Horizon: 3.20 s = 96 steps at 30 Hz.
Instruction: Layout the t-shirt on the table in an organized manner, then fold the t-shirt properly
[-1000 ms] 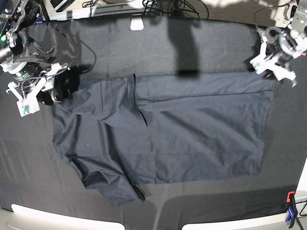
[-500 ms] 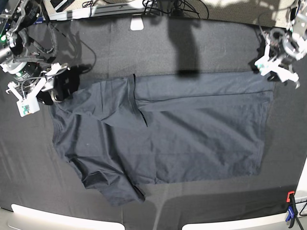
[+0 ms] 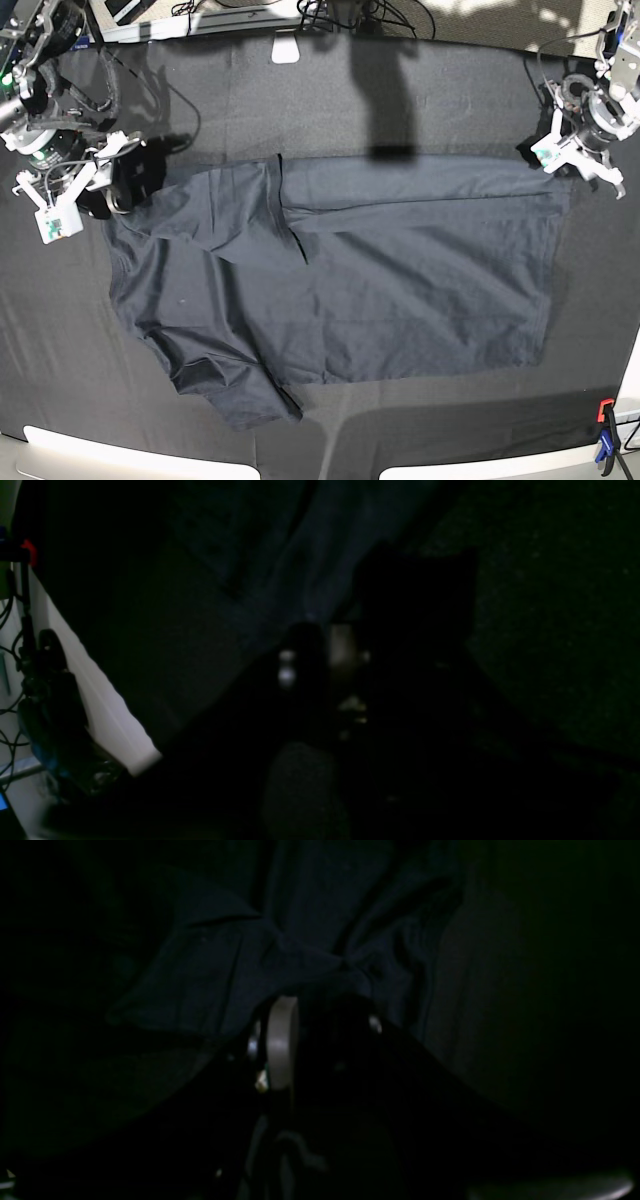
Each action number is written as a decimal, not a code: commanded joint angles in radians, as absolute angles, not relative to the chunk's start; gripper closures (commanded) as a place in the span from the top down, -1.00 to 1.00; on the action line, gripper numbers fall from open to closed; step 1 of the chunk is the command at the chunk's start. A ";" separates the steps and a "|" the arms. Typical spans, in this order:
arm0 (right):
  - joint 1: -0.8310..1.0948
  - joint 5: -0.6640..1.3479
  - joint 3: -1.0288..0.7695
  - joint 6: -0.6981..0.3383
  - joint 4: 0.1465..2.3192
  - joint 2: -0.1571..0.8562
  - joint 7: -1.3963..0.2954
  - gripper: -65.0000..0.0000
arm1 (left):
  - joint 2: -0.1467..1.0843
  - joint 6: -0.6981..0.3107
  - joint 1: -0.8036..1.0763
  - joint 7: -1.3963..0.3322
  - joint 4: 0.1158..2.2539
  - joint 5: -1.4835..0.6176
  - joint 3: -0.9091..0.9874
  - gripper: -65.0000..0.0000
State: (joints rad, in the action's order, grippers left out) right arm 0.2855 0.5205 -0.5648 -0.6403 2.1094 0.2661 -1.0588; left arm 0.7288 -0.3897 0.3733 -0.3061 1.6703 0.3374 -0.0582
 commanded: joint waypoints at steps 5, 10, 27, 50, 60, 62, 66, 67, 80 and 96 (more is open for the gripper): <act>0.281 0.628 -0.569 -0.681 2.128 0.319 -1.096 -0.48 | 0.748 -0.373 0.366 -0.298 1.680 0.339 -0.050 -1.00; 0.339 0.699 -0.547 -0.698 2.151 0.450 -1.129 -0.48 | 0.748 -0.373 0.366 -0.298 1.681 0.339 -0.050 -1.00; 0.459 0.005 -0.166 -0.462 2.031 0.654 -0.762 -0.47 | 0.679 -0.373 0.366 -0.329 1.681 0.340 -0.049 -1.00; 0.247 -0.157 0.022 -0.494 1.642 0.662 -0.597 -0.23 | 0.679 -0.370 0.366 -0.328 1.681 0.340 -0.049 -1.00; 0.194 -0.158 0.049 -0.467 1.586 0.662 -0.606 -0.77 | 0.679 -0.368 0.366 -0.320 1.681 0.336 -0.049 -1.00; 0.194 -0.158 0.049 -0.440 1.587 0.663 -0.605 -1.00 | 0.679 -0.330 0.366 -0.320 1.681 0.291 -0.049 -1.00; 0.212 -0.157 0.042 -0.434 1.605 0.673 -0.611 -1.00 | 0.680 -0.299 0.376 -0.325 1.684 0.222 -0.047 -1.00; 0.228 -0.157 0.041 -0.434 1.616 0.686 -0.610 -1.00 | 0.682 -0.299 0.388 -0.325 1.689 0.222 -0.046 -1.00; 0.549 0.002 -0.221 -0.527 1.798 0.814 -0.606 -1.00 | 0.771 -0.299 0.685 -0.373 1.876 0.123 0.073 -1.00; 0.710 0.144 -0.413 -0.665 1.865 0.811 -0.563 -1.00 | 0.771 -0.393 0.897 -0.315 1.972 0.025 0.302 -1.00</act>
